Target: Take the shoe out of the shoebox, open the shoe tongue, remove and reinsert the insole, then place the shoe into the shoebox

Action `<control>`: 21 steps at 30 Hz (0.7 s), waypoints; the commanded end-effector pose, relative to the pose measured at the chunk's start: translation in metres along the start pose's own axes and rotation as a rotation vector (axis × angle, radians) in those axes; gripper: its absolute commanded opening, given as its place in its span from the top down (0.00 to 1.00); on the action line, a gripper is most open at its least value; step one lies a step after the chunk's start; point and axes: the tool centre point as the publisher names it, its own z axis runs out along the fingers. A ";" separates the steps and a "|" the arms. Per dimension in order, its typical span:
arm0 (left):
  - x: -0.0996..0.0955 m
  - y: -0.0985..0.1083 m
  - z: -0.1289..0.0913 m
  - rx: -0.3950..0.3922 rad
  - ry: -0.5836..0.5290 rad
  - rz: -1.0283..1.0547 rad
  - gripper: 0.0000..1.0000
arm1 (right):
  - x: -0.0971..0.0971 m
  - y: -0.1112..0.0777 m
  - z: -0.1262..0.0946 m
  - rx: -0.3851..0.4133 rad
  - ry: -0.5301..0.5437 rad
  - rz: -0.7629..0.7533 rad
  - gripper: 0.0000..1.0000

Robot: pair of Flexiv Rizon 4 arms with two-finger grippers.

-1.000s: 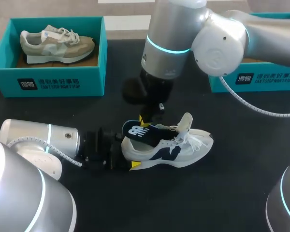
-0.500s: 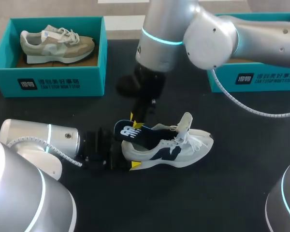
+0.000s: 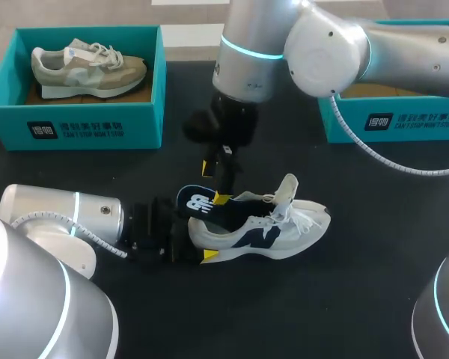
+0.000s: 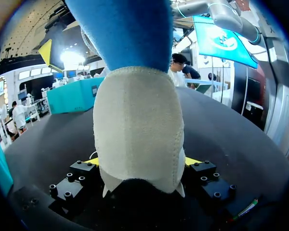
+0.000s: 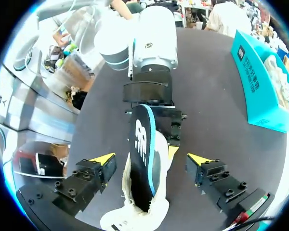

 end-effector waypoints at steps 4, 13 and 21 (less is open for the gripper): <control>0.001 0.001 0.000 -0.003 0.000 0.000 1.00 | 0.009 0.001 -0.007 -0.167 0.083 0.160 0.00; 0.001 0.001 0.000 -0.003 0.000 0.000 1.00 | 0.021 -0.006 -0.008 -0.286 0.174 0.261 0.00; 0.001 0.001 0.000 -0.003 0.000 0.000 1.00 | 0.020 -0.009 0.002 -0.307 0.229 0.271 0.50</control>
